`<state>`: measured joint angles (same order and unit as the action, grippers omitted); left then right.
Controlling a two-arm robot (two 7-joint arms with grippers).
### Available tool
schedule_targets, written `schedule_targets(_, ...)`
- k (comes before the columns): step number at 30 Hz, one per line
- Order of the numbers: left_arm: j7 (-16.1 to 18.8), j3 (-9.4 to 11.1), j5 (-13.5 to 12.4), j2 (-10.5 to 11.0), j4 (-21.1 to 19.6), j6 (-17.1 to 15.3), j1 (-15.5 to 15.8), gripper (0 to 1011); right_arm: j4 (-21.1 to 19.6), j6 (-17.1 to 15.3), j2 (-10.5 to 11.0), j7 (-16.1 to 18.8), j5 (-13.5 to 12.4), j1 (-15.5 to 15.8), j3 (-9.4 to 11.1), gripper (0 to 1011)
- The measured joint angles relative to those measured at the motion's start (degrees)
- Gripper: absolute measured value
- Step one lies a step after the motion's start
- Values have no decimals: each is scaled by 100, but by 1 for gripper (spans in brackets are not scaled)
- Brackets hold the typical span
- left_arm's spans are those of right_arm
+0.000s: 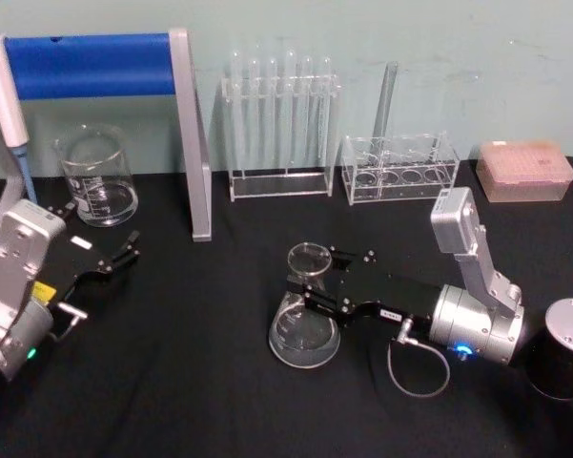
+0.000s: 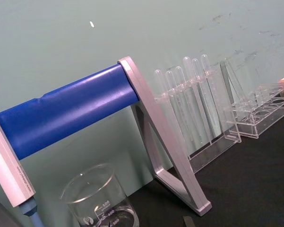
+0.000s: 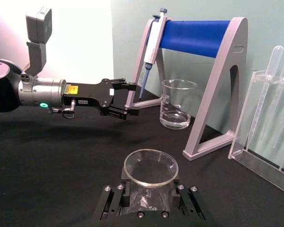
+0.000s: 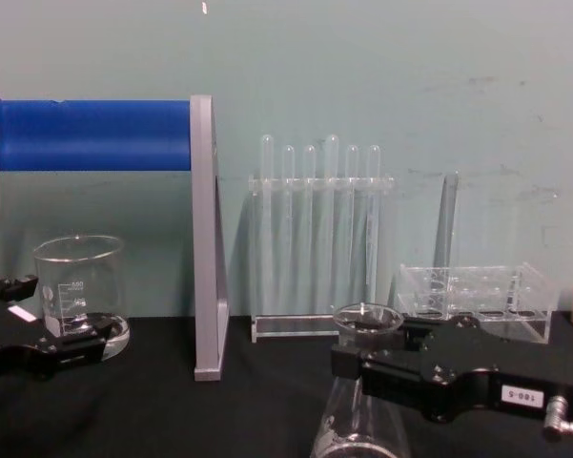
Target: Grasp the erlenmeyer flask with one hand, shake it three times, then place it back.
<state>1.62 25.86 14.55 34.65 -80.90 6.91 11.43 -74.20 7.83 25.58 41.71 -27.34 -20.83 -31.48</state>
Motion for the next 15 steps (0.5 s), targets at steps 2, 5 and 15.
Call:
schedule_targets(2, 0, 0, 0, 0, 0, 0, 0, 1001, 0, 0, 0, 0, 0, 0, 0, 449)
schedule_targets(5, 0, 0, 0, 0, 0, 0, 0, 1001, -1, -2, 1, -7, 0, 2, 3, 449)
schedule_targets(15, 0, 0, 0, 0, 0, 0, 0, 1001, -701, -179, 70, -657, -52, 329, 306, 449)
